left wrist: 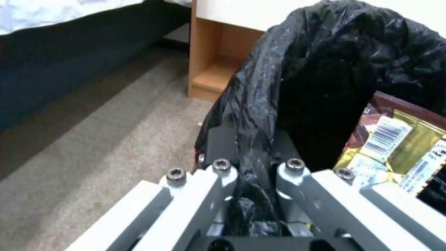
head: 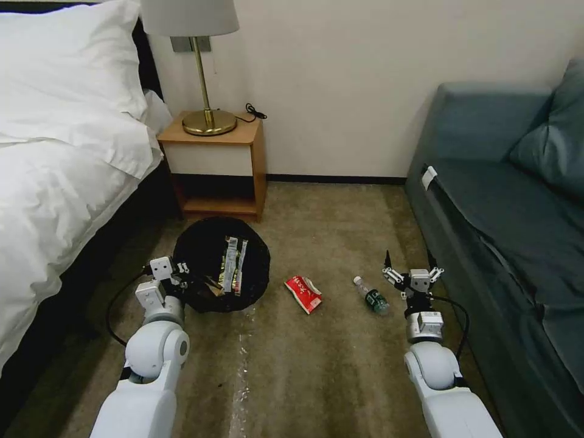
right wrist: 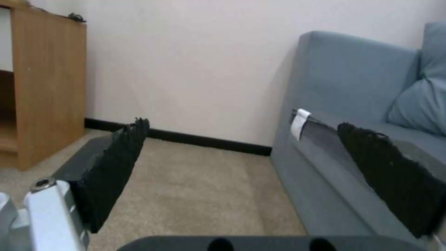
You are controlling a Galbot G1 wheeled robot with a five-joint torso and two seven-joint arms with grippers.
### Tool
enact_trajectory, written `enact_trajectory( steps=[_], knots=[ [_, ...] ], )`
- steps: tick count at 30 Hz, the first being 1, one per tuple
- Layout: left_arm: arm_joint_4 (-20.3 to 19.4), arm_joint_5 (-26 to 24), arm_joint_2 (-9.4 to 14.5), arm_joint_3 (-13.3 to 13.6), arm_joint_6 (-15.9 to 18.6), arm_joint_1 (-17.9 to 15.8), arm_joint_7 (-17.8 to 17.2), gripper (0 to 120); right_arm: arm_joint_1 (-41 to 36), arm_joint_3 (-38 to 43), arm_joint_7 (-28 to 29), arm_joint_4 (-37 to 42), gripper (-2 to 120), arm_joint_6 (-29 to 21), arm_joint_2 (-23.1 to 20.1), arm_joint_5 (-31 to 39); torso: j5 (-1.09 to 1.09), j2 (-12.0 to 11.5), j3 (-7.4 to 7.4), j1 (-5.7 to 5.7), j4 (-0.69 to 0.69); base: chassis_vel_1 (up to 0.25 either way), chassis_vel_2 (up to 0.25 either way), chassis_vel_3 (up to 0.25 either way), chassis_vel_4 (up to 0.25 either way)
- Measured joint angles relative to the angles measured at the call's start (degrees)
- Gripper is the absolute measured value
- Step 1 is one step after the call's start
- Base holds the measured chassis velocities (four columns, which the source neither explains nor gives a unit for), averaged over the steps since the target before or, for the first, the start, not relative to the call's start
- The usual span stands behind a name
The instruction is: Pick up the trash bin, then pick up the garbage on the floor and place it into the trash bin.
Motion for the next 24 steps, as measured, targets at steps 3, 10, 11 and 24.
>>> enact_trajectory(
  steps=[3, 10, 11, 24],
  knots=[
    [0.00, 0.09, -0.09, -0.08, 0.00, 0.06, 0.00, 4, 0.10, -0.11, -0.04, -0.20, 100, 0.08, 0.08, -0.03, 0.00, 0.00, 0.00, 0.00, 0.00, -0.059, 0.073, 0.050, -0.055],
    [-0.02, 0.21, -0.32, -0.14, 0.00, 0.05, 0.01, 4, 0.04, -0.12, -0.14, -0.51, 100, 0.31, 0.18, -0.08, 0.00, 0.00, 0.00, 0.00, 0.00, -0.064, 0.062, 0.060, -0.057],
    [-0.03, 0.28, -0.35, -0.13, 0.00, 0.07, 0.01, 4, -0.02, -0.09, -0.15, -0.51, 100, 0.34, 0.18, -0.09, 0.00, 0.00, 0.00, 0.00, 0.00, -0.060, 0.069, 0.058, -0.050],
    [-0.48, 0.35, -0.45, -0.29, -0.08, 0.62, 0.05, 4, -0.27, 0.01, -0.25, -0.45, 100, 0.38, -0.21, -0.49, 0.00, 0.00, 0.00, 0.00, 0.00, -0.062, 0.066, 0.064, -0.054]
  ],
)
